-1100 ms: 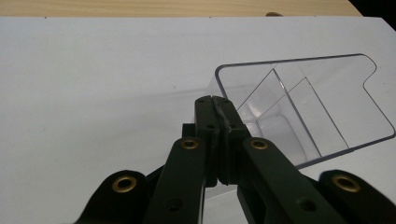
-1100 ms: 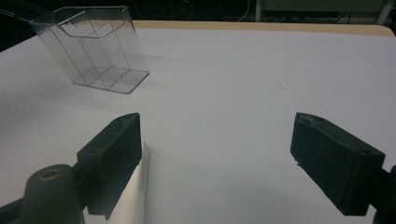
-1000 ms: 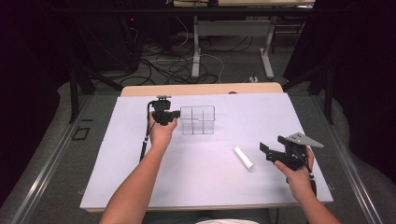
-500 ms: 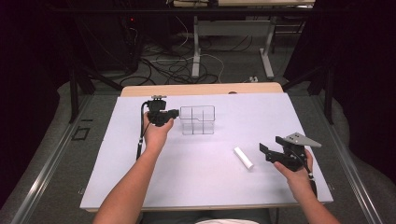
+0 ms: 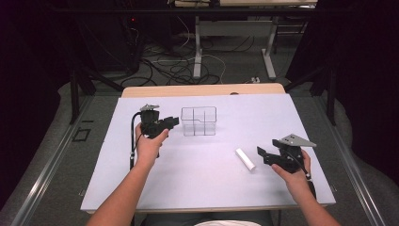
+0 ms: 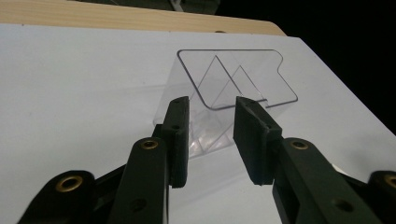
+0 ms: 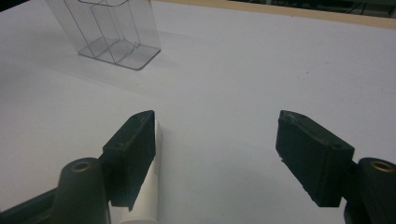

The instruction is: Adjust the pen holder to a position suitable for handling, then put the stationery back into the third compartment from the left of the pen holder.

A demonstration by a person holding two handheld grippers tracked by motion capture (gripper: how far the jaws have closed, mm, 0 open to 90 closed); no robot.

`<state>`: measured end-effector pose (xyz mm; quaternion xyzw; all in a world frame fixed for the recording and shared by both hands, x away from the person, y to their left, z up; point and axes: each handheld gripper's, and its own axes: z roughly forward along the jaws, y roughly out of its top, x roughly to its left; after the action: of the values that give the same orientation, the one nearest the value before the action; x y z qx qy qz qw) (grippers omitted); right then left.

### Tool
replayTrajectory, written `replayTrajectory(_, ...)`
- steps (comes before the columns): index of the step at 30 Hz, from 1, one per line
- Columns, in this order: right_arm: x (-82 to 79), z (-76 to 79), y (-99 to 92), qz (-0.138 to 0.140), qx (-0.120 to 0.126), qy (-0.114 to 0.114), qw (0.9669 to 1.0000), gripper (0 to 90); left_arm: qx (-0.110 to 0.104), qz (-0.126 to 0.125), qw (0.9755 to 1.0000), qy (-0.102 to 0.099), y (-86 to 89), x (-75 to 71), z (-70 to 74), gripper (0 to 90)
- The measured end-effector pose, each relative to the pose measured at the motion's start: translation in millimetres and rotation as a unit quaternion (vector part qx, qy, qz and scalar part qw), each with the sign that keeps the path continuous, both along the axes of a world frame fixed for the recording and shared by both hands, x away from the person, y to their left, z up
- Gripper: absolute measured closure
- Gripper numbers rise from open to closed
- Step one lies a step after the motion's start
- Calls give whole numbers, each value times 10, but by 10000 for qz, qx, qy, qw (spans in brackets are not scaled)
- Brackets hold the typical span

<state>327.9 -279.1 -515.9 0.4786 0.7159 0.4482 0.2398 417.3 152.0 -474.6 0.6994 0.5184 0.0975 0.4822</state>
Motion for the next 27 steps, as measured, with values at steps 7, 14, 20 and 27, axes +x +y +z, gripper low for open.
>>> replayTrajectory(7,4,-5,22,45,-16,19,10000,276,321,-270,9985,-356,20,-215,-62,463)
replayTrajectory(14,4,-20,22,88,-43,8,10000,269,670,-341,9956,-562,34,-381,-109,328)
replayTrajectory(20,-3,-28,26,131,-115,1,9998,267,886,-543,9914,-792,-14,-505,-139,276)
replayTrajectory(27,-14,-13,38,150,-121,7,9998,274,888,-693,9905,-789,-113,-614,-200,157)
